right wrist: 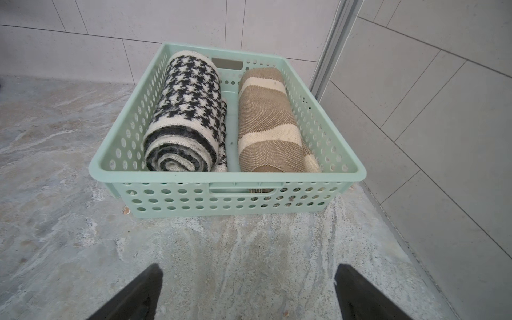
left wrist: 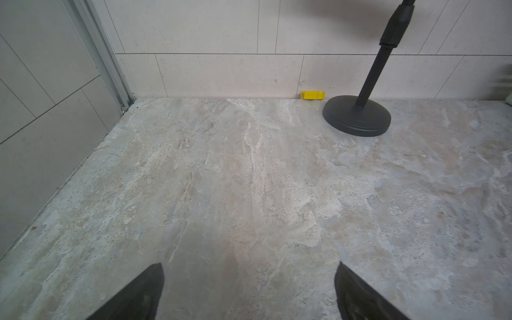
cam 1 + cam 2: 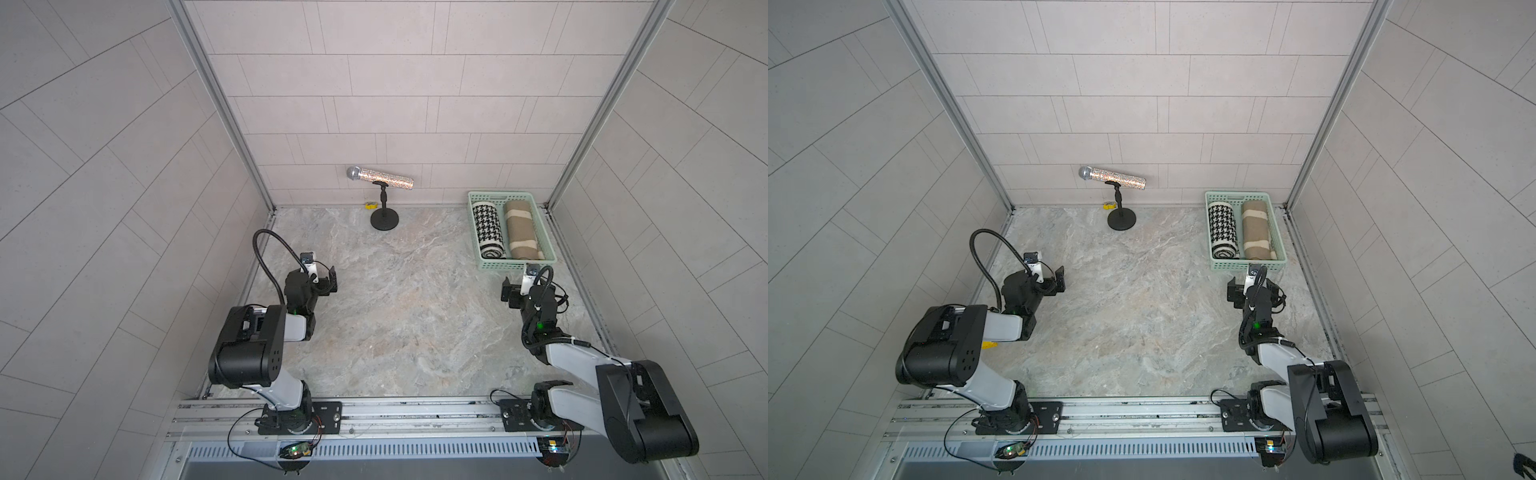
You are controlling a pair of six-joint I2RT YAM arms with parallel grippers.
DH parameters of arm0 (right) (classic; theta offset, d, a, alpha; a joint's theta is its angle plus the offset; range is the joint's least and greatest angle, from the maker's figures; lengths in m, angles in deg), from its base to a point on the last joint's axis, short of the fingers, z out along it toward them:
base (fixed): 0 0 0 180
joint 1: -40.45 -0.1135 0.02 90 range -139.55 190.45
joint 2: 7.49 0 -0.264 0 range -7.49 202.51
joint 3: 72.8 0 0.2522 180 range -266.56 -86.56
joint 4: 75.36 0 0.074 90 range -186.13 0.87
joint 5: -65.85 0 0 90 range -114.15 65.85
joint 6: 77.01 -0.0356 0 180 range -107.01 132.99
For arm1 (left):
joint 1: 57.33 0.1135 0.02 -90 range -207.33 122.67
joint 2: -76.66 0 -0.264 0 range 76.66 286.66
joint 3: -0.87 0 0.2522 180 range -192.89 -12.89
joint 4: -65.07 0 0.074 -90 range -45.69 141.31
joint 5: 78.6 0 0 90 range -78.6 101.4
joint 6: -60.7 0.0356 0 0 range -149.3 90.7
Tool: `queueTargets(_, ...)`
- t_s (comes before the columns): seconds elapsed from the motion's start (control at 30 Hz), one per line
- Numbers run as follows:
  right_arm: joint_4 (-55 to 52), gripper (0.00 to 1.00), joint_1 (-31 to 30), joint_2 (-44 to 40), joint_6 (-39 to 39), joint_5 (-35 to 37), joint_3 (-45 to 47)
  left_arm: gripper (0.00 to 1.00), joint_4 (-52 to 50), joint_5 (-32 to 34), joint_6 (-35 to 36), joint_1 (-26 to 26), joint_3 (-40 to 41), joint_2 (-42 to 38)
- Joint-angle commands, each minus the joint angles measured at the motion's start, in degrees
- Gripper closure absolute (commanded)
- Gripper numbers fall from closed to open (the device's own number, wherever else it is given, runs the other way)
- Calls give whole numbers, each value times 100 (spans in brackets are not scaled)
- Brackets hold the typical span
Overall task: Roll up the scarf and place it into the basket
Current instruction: Reset both arms
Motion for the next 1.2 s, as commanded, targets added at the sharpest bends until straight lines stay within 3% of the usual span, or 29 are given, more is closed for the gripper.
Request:
queueTargets(0.0, 756, 0, -26, 268, -178, -7, 17, 0, -39, -303, -36, 16, -48, 43)
queueTargets(0.23, 1115, 0, -6, 986, -107, 83, -225, 0, -15, -186, -72, 11, -45, 37)
queueTargets(0.4, 3309, 0, -2, 2402, 185, -220, 12, 0, -7, -190, -75, 10, -28, 29)
queueTargets(0.57, 1647, 0, 31, 1974, -252, 643, -518, 0, 9, -197, -75, 9, -28, 31)
queueTargets(0.67, 1225, 0, -116, 2071, 76, 603, -807, 0, 8, -195, -75, 9, -28, 27)
queueTargets(1.17, 1377, 0, -152, 2114, 129, 633, -769, 0, -39, -183, -83, 11, -63, 63)
